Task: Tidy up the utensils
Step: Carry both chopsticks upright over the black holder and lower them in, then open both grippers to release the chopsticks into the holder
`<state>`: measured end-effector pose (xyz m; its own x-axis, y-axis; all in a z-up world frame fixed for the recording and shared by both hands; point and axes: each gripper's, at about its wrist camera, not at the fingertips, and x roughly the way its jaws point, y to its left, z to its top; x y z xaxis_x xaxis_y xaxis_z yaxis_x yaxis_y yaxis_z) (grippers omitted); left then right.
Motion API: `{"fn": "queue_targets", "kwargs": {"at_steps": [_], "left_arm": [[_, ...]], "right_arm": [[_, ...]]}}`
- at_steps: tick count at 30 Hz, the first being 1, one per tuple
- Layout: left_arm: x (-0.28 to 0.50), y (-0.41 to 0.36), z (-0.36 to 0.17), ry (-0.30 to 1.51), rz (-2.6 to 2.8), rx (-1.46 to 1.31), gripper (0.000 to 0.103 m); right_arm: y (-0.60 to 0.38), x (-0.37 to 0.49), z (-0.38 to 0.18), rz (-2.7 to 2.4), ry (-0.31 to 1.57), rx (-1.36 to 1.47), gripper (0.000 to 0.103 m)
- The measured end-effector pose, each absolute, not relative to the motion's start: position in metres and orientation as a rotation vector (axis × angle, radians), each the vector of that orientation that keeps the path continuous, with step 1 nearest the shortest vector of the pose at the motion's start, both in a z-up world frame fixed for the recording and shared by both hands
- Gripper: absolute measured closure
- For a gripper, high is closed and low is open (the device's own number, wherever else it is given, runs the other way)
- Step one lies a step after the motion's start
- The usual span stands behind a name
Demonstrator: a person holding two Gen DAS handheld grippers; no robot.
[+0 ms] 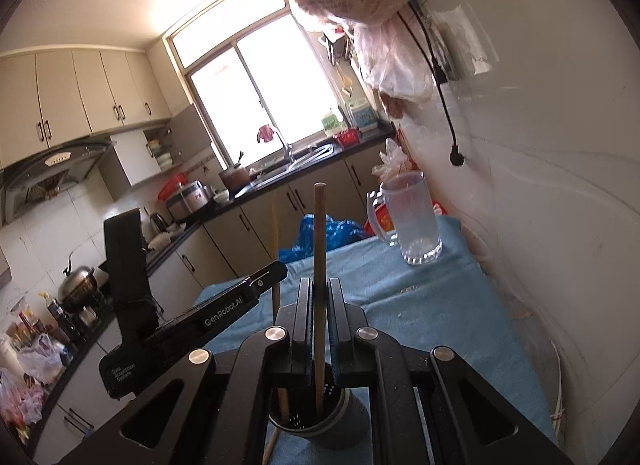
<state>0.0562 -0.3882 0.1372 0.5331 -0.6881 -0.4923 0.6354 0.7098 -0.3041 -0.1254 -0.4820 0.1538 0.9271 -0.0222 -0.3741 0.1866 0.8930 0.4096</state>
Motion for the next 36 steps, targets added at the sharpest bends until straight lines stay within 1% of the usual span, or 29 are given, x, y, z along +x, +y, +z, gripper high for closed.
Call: {"fn": "queue_targets", "kwargs": {"at_steps": [7,8,9,11,13,15,17,19,21,27,29,36], "left_arm": [[0.053,-0.38,0.126,0.66,-0.787,-0.08,0.096],[0.052,-0.378,0.126,0.667,-0.788,-0.077,0.093],[0.052,-0.376,0.126,0.669,-0.788,-0.079,0.086],[0.048,-0.372,0.127,0.663,-0.782,-0.084,0.078],[0.045,-0.365,0.131,0.66,-0.781,-0.093,0.073],[0.042,-0.359,0.135,0.661,-0.778,-0.102,0.065],[0.036,-0.349,0.142,0.643,-0.77,-0.106,0.063],[0.032,-0.341,0.148,0.63,-0.757,-0.104,0.056],[0.028,-0.329,0.153,0.621,-0.739,-0.115,0.046],[0.018,-0.297,0.164,0.609,-0.687,-0.125,0.039],[0.013,-0.286,0.165,0.604,-0.677,-0.119,0.039],[-0.01,-0.246,0.161,0.625,-0.622,-0.095,0.031]], "right_arm": [[-0.48,-0.118,0.14,-0.114,0.427,0.477,0.094],[-0.48,-0.118,0.14,-0.119,0.432,0.48,0.09],[-0.481,-0.118,0.141,-0.117,0.438,0.485,0.086],[-0.481,-0.121,0.143,-0.127,0.427,0.488,0.068],[-0.481,-0.127,0.149,-0.147,0.405,0.478,0.064],[-0.482,-0.134,0.154,-0.155,0.388,0.476,0.062],[-0.484,-0.142,0.158,-0.164,0.369,0.485,0.056],[-0.484,-0.151,0.161,-0.176,0.353,0.488,0.054],[-0.485,-0.158,0.165,-0.185,0.341,0.491,0.052],[-0.483,-0.181,0.17,-0.216,0.309,0.508,0.049],[-0.481,-0.188,0.17,-0.22,0.307,0.513,0.046],[-0.452,-0.201,0.156,-0.177,0.351,0.506,0.046]]}}
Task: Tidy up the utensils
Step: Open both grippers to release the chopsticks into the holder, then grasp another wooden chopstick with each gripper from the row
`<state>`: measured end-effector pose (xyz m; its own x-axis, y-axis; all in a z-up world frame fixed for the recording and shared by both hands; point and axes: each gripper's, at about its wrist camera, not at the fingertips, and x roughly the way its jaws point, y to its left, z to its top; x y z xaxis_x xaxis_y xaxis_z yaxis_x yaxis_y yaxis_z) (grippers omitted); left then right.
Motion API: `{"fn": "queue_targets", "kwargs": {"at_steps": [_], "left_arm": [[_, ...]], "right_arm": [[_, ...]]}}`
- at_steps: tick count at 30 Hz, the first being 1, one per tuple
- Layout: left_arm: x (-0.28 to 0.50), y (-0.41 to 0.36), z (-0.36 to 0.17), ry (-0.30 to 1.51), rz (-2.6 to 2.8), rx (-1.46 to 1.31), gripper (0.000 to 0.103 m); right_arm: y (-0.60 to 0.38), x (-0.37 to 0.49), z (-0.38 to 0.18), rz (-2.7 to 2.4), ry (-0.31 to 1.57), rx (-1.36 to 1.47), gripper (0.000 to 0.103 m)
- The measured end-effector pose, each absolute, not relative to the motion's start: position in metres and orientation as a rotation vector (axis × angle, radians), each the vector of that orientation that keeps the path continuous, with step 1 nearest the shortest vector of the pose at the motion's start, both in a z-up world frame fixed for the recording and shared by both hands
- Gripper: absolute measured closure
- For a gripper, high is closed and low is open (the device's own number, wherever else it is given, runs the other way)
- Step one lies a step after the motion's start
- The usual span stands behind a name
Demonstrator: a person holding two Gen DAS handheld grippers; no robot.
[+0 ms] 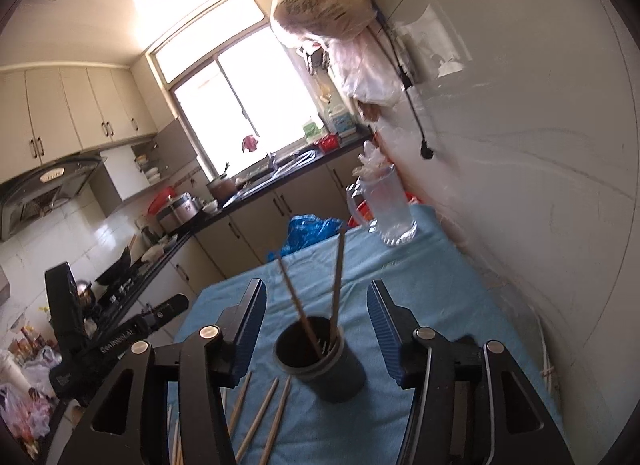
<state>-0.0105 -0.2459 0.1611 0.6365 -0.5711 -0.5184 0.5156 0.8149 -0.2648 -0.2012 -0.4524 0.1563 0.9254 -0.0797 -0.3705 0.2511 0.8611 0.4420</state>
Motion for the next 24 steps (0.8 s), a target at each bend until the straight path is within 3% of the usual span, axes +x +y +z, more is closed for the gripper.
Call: {"fn": "queue_targets", "kwargs": {"at_steps": [13,24], "left_arm": [[-0.043,-0.149,0.136,0.676,-0.493,-0.129,0.028],[-0.044,-0.044,0.086,0.845,-0.349,-0.213,0.028]], "right_arm": [[-0.38,-0.185,0.123,-0.042,0.471,0.444,0.046],[-0.337,-0.173,0.086,0.039,0.565,0.421,0.046]]}}
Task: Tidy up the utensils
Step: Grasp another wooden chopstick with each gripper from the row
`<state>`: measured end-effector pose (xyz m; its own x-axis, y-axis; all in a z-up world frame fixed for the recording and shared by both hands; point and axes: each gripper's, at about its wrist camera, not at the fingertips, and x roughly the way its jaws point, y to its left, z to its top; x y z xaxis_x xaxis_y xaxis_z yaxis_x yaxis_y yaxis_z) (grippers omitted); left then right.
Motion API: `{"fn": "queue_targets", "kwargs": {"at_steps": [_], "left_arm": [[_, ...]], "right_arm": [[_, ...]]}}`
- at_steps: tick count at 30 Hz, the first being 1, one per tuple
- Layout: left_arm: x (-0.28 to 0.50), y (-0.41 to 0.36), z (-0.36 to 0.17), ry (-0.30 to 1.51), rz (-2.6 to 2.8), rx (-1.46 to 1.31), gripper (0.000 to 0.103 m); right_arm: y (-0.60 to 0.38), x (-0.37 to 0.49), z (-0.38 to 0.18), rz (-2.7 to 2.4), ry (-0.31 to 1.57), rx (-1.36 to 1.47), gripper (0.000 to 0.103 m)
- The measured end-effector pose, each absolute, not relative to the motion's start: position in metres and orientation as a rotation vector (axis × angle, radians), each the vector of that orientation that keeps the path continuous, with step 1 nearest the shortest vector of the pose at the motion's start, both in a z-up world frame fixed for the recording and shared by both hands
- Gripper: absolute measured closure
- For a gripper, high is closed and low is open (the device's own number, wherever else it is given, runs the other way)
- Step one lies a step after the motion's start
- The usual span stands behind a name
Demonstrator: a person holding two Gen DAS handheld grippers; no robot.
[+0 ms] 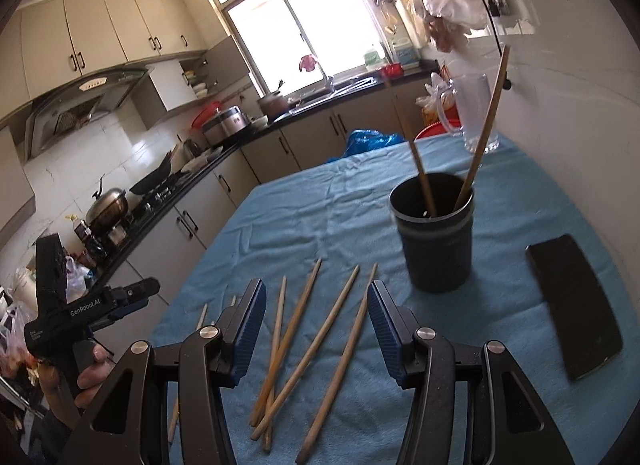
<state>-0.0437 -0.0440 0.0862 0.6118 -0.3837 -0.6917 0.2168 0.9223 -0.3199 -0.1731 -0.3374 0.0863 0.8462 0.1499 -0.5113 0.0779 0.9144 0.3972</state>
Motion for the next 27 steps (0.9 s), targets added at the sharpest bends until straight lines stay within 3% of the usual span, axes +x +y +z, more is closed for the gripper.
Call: {"fn": "queue_targets", "kwargs": {"at_steps": [13,18,22,25,27], "left_arm": [[-0.017,-0.019,0.035,1.079,-0.305,-0.277,0.028],[0.004,-0.033,0.018,1.186,-0.289,-0.251,0.056],[0.011,-0.047,0.015,1.198,-0.268,-0.164,0.061],[0.013,-0.059,0.014,1.195,-0.243,-0.075,0.073],[0.013,-0.067,0.014,1.186,-0.206,0.012,0.088]], "right_arm": [[-0.321,-0.154,0.069,0.047,0.673,0.41,0.046],[-0.325,-0.154,0.069,0.026,0.68,0.4,0.046],[-0.329,-0.153,0.068,0.018,0.696,0.413,0.046],[-0.332,-0.15,0.067,0.0,0.716,0.402,0.046],[-0.334,-0.144,0.066,-0.021,0.741,0.388,0.046]]}}
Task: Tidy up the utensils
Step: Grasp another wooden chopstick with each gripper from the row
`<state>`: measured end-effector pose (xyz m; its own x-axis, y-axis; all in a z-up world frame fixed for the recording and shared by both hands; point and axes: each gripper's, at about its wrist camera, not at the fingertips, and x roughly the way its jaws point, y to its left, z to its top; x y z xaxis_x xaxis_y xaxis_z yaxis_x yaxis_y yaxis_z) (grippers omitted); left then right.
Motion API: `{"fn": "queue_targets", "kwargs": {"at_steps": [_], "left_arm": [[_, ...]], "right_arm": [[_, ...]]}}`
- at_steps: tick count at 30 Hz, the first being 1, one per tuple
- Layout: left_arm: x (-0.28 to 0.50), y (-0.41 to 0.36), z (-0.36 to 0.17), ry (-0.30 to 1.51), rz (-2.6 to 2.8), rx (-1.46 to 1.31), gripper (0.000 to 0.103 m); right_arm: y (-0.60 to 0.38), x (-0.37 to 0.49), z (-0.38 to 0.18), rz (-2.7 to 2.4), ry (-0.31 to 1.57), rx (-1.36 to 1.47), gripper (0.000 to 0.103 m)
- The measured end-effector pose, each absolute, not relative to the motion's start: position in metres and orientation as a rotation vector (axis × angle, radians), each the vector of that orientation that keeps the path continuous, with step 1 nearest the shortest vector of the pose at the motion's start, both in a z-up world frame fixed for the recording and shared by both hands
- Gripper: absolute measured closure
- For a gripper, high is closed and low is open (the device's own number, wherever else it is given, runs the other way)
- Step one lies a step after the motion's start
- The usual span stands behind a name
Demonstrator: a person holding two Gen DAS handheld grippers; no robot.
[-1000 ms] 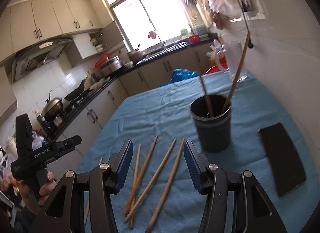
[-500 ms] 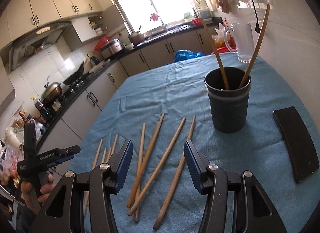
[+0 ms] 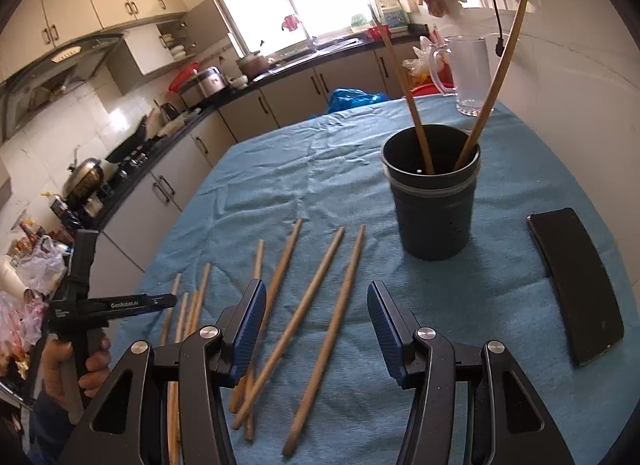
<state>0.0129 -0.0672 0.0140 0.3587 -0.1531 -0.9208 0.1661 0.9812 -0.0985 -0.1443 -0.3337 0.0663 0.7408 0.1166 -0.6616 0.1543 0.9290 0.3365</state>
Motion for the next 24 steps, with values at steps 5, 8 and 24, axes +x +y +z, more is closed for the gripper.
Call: {"fn": "queue_targets", "kwargs": {"at_steps": [5,8,24], "left_arm": [[0.006,-0.064,0.014,1.18,-0.178,0.061,0.096],[0.003,-0.063,0.014,1.174,-0.186,0.063,0.097],[0.002,-0.065,0.014,1.164,-0.208,0.075,0.097]], "right_arm": [[-0.341,-0.12,0.056,-0.057,0.841,0.389,0.051],[-0.342,-0.1,0.045,-0.051,0.905,0.405,0.061],[-0.335,-0.025,0.0,-0.163,1.089,0.323,0.081]]}}
